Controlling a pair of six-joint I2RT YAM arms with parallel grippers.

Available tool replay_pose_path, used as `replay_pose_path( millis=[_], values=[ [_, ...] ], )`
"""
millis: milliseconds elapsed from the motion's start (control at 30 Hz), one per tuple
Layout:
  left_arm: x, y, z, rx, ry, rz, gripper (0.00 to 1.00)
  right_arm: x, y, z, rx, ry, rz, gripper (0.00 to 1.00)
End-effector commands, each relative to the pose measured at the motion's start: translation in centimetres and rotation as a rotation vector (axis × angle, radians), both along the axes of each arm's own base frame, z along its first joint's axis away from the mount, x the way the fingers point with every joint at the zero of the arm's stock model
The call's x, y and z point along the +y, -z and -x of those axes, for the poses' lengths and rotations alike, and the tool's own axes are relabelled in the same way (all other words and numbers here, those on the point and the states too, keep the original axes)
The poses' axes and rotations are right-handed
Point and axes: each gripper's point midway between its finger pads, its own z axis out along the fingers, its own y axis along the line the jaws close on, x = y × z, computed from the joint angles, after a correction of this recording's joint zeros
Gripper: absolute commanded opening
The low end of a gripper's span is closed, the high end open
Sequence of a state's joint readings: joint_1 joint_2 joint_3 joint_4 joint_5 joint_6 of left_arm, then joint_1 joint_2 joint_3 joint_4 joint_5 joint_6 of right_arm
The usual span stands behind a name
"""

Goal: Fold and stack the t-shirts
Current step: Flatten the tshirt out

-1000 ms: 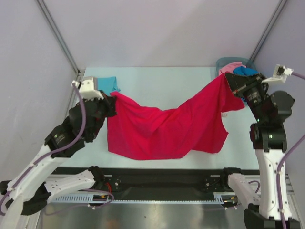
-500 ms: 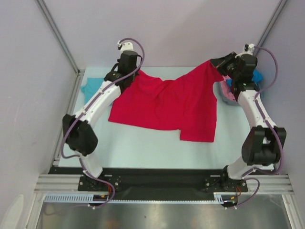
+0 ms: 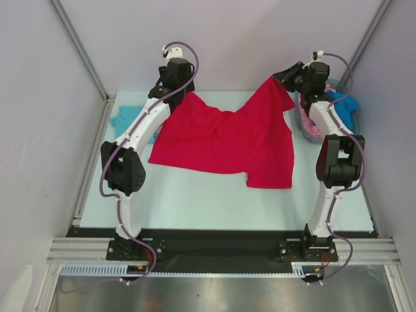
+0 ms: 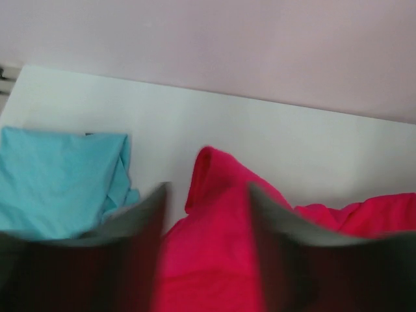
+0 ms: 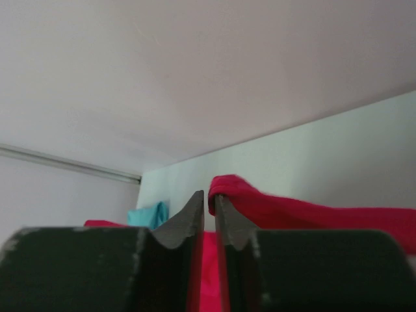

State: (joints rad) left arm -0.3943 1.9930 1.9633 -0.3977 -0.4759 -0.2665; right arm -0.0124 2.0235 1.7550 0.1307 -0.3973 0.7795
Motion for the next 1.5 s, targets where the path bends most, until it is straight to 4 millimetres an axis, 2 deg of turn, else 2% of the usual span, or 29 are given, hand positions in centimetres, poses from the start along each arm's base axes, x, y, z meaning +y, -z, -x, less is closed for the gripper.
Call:
replay_pose_path(
  millis=[0,33,67,133,200,233,267,333,400,467,500,533,567,600,633,667,700,733,767,800,833,867,900,933,967,1067,1267,1433,1467],
  values=[
    [-0.1,-0.4,-1.6,-0.023,0.001,0.018,0.73,0.7,-1.2,-0.5,-0.043,-0.026,0.024,0.19],
    [0.0,-0.1,-1.7,-0.016,-0.001,0.017,0.88,0.6,-0.8,-0.6,-0.037,-0.024,0.029,0.26],
    [0.0,0.4,-1.7,-0.008,-0.003,0.015,1.0,0.6,-0.6,-0.6,-0.032,-0.021,0.032,0.38],
    [-0.1,1.4,-1.8,0.012,-0.005,0.012,1.0,0.3,0.0,-0.6,-0.019,-0.007,0.041,0.46],
    [-0.1,1.8,-1.5,0.023,-0.008,0.017,1.0,0.1,-0.7,-0.2,-0.025,0.007,0.043,0.59],
    [0.0,1.3,-1.1,0.023,-0.01,0.022,1.0,-0.1,-0.8,0.0,-0.021,0.018,0.047,0.61],
    [0.0,1.7,-0.7,0.038,-0.012,0.038,1.0,-0.2,-2.2,0.6,-0.036,0.029,0.052,0.63],
    [0.2,1.4,0.7,0.052,-0.016,0.055,0.99,-1.0,-2.9,1.3,-0.024,0.07,0.071,0.63],
    [0.0,1.2,2.0,0.062,-0.026,0.071,1.0,0.8,-5.5,3.1,-0.059,0.06,0.093,0.63],
    [-0.2,1.1,4.2,0.078,-0.022,0.073,1.0,0.5,-5.2,4.8,-0.02,0.094,0.106,0.63],
    [-0.2,1.2,5.0,0.084,-0.027,0.082,1.0,0.8,-7.4,6.6,-0.051,0.107,0.105,0.63],
    [-0.6,3.0,6.4,0.127,-0.016,0.066,1.0,0.9,-7.3,7.8,-0.033,0.117,0.113,0.63],
    [-0.5,1.6,7.7,0.105,-0.009,0.082,1.0,1.1,-4.8,9.0,0.024,0.123,0.129,0.63],
    [-0.5,2.0,8.7,0.112,-0.016,0.081,1.0,0.8,-7.0,11.3,-0.015,0.149,0.132,0.63],
    [-0.6,2.0,9.8,0.11,-0.012,0.087,1.0,1.6,-6.5,12.7,-0.008,0.136,0.137,0.63],
    [-0.8,4.3,11.5,0.155,0.0,0.07,1.0,1.7,-5.9,14.1,0.003,0.14,0.136,0.63],
    [-0.6,3.1,12.9,0.128,0.006,0.106,1.0,1.6,-2.5,15.4,0.07,0.146,0.137,0.63],
    [-1.0,3.5,13.6,0.128,0.026,0.134,1.0,1.6,-3.2,17.5,0.043,0.143,0.127,0.62],
    [-0.7,6.1,15.2,0.179,0.031,0.134,1.0,1.4,-2.4,18.4,0.051,0.146,0.123,0.62],
    [-0.6,6.6,16.2,0.182,0.033,0.171,1.0,1.2,-1.5,19.4,0.065,0.148,0.118,0.62],
    [-0.8,5.5,17.1,0.146,0.061,0.223,1.0,0.9,0.0,21.4,0.083,0.146,0.111,0.62],
    [-0.3,7.7,18.5,0.184,0.065,0.224,1.0,0.7,0.7,22.3,0.09,0.148,0.109,0.62],
    [-0.4,8.1,19.2,0.187,0.072,0.263,1.0,0.6,1.3,23.4,0.095,0.148,0.109,0.62],
    [-0.4,8.4,19.7,0.184,0.079,0.288,1.0,0.2,3.6,24.7,0.14,0.156,0.123,0.61],
    [-0.2,9.3,21.1,0.197,0.099,0.315,1.0,-0.4,3.1,26.1,0.117,0.17,0.115,0.61],
    [0.1,10.8,22.7,0.204,0.104,0.383,1.0,-1.1,5.6,29.1,0.153,0.183,0.102,0.61],
    [0.6,13.6,23.5,0.232,0.09,0.487,1.0,-1.4,9.5,31.6,0.225,0.185,0.082,0.61],
    [1.6,16.3,23.8,0.244,0.059,0.593,1.0,-2.7,10.7,32.9,0.25,0.227,0.062,0.61],
    [2.1,17.7,24.4,0.269,0.041,0.595,1.0,-2.8,11.1,33.1,0.264,0.233,0.057,0.61]
  ],
)
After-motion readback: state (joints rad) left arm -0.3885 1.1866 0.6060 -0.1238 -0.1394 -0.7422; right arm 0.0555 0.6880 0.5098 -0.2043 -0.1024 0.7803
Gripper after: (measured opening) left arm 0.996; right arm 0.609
